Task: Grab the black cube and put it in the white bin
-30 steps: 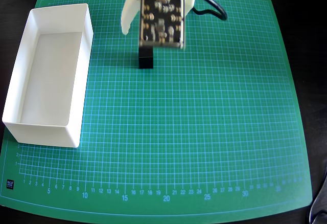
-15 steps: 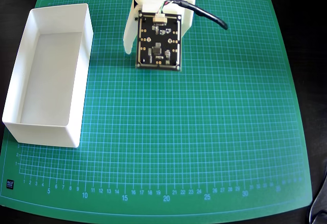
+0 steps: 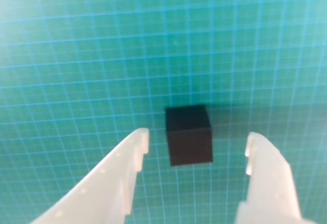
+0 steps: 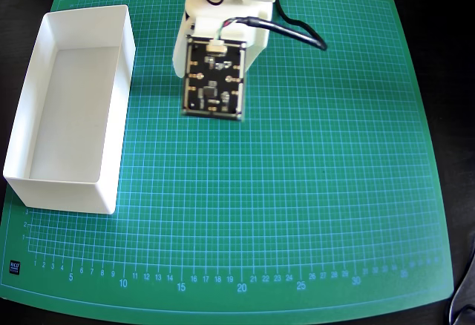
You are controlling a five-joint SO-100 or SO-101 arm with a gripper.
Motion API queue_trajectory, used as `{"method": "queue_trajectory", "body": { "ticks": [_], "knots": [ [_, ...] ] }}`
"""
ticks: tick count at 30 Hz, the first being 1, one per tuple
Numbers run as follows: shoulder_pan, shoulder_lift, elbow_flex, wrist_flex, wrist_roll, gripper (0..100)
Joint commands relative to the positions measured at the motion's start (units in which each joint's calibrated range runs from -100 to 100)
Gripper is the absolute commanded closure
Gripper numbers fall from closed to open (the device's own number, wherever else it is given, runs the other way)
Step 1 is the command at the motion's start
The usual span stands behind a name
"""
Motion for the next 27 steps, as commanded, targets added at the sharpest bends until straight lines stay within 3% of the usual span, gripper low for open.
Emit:
{"method": "queue_trajectory", "body": {
  "ticks": [1, 8, 27],
  "knots": [
    [0.00, -0.10, -0.88, -0.11, -0.08, 76],
    [0.09, -0.02, -0.88, -0.11, -0.08, 84],
    [0.34, 1.77, -1.78, -0.11, -0.08, 85]
  ]
}}
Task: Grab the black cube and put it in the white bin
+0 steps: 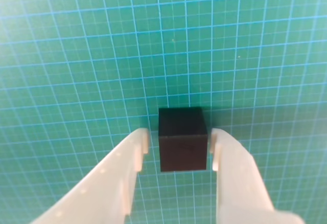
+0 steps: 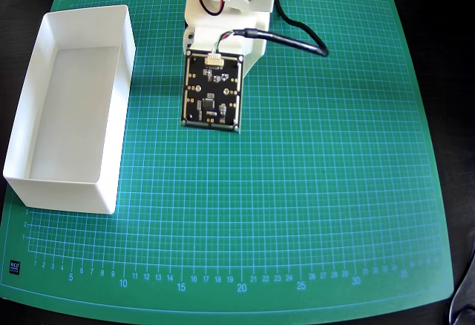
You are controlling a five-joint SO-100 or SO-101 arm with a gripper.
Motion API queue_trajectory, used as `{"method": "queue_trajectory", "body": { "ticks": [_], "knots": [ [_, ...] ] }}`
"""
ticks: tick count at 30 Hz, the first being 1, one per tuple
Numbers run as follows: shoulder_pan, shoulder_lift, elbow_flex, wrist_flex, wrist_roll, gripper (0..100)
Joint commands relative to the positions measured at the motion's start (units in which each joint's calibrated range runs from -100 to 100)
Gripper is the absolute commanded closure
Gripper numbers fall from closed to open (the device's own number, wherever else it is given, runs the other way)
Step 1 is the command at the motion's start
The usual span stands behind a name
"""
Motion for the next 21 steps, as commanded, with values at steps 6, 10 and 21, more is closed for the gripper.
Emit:
{"method": "queue_trajectory", "body": {
  "ticks": [6, 10, 21],
  "knots": [
    [0.25, -0.18, -1.78, -0.11, 0.13, 89],
    [0.25, -0.27, -1.87, -0.20, 0.13, 94],
    [1.09, -8.28, -0.97, 0.82, 0.18, 95]
  ]
}}
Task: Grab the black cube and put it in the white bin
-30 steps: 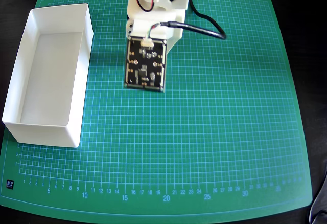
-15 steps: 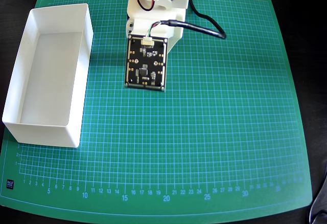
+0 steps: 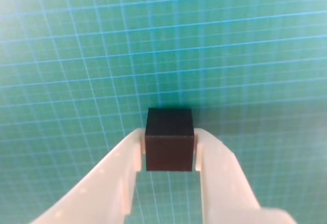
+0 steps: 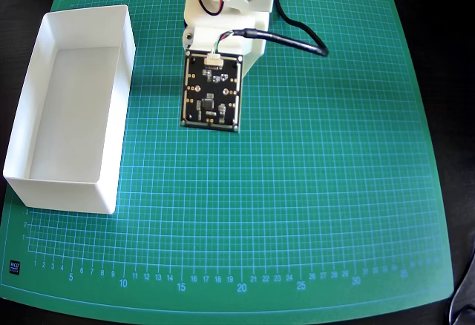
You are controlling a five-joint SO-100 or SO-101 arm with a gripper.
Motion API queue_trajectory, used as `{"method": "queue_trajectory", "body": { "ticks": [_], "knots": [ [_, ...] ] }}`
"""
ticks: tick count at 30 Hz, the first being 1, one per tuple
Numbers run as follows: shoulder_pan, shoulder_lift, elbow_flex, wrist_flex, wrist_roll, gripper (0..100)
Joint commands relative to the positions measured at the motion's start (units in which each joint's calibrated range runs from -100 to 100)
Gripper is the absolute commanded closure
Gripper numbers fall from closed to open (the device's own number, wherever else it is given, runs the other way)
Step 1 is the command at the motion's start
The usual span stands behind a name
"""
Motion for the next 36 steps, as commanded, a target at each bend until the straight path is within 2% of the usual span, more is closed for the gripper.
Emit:
{"method": "queue_trajectory", "body": {
  "ticks": [1, 9, 12, 18, 26, 31, 36],
  "knots": [
    [0.13, -9.22, -0.25, 0.74, -0.08, 95],
    [0.38, -27.04, 1.29, 18.51, -0.50, 95],
    [0.55, -31.56, 1.65, 21.07, -0.08, 95],
    [7.66, -33.01, 1.01, 20.39, 0.55, 95],
    [22.57, -32.50, 0.65, 17.14, 11.54, 95],
    [24.92, -26.44, 0.47, 11.16, 16.64, 95],
    [25.42, -19.37, -0.61, 8.09, 19.43, 95]
  ]
}}
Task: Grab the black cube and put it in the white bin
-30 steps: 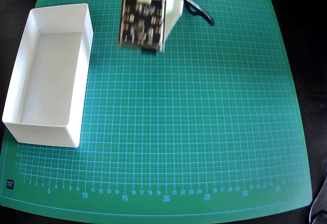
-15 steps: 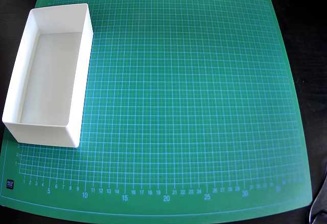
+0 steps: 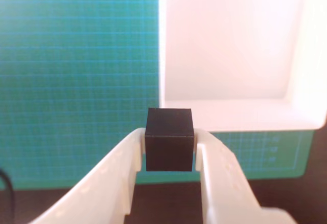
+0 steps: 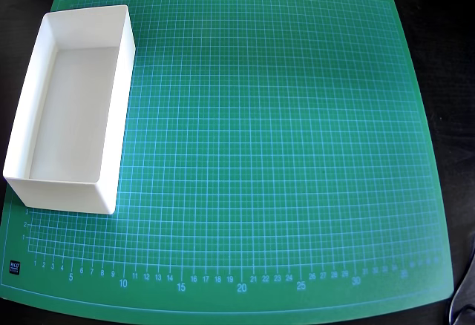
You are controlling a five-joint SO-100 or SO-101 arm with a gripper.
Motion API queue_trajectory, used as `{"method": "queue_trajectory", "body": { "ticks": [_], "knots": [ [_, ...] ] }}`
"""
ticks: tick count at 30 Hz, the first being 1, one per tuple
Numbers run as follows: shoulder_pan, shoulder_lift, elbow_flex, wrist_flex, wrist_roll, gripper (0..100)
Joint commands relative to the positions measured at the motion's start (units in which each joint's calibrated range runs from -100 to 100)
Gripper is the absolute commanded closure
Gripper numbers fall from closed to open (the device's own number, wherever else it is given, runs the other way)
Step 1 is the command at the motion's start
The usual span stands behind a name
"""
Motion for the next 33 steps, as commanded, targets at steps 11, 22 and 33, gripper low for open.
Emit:
{"method": "queue_trajectory", "body": {
  "ticks": [11, 22, 33],
  "knots": [
    [4.34, 18.43, -29.21, 6.22, 5.49, 95],
    [4.67, 29.68, -47.35, 7.07, 6.59, 95],
    [4.84, 33.52, -47.53, 5.54, 6.59, 94]
  ]
}}
